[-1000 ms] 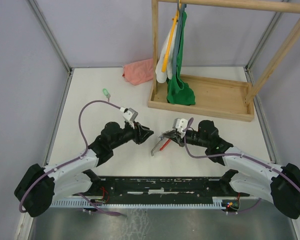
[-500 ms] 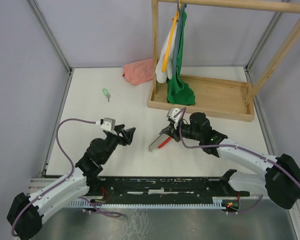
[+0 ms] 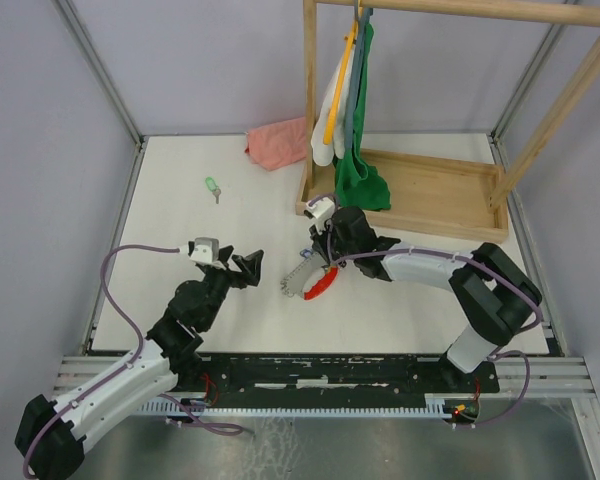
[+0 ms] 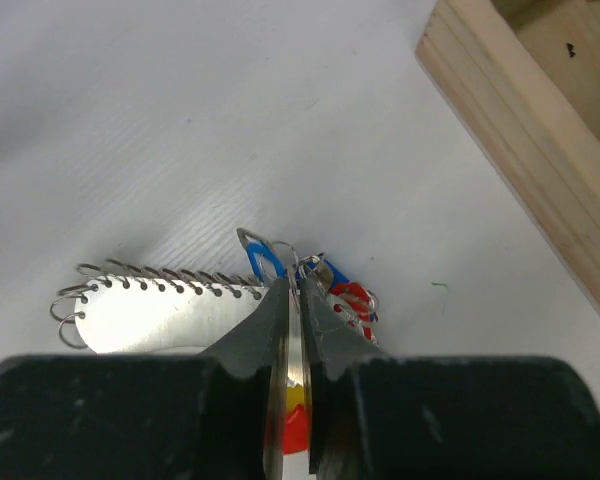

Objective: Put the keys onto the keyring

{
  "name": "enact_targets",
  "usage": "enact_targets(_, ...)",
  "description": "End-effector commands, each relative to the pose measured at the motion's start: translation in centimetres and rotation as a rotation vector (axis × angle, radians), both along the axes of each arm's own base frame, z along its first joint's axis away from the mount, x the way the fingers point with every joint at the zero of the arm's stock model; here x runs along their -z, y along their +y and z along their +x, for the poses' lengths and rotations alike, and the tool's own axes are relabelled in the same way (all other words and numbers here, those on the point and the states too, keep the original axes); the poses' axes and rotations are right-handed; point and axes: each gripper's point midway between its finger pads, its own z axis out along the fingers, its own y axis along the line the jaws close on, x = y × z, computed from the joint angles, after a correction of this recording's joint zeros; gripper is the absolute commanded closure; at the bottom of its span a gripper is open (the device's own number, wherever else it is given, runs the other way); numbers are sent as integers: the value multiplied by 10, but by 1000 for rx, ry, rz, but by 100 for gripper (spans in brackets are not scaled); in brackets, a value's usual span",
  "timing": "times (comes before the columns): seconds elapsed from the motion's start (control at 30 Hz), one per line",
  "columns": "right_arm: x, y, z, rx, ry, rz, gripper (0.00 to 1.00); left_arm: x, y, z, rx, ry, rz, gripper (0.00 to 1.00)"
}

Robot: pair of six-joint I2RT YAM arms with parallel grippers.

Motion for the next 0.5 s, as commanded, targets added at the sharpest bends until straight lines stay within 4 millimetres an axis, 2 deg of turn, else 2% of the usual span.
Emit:
enact_targets(0.0, -24, 4, 41, 160, -93, 35, 83, -8, 11, 5, -78, -3, -54, 11)
enact_targets(0.1, -21, -9, 51, 242, -98, 20, 73, -6, 19, 5, -123, 10, -66, 7)
enact_targets(0.23, -26, -39, 54, 381, -75, 14, 52, -6, 32, 5, -190, 20, -104, 7)
enact_targets(0.33, -36, -68, 48, 494, -51, 1, 38, -13, 42, 2, -237, 9, -176, 7)
enact_targets(0.47, -47, -109, 29, 609, -48, -42, 20, -26, 48, -6, -243, -8, -280, 0)
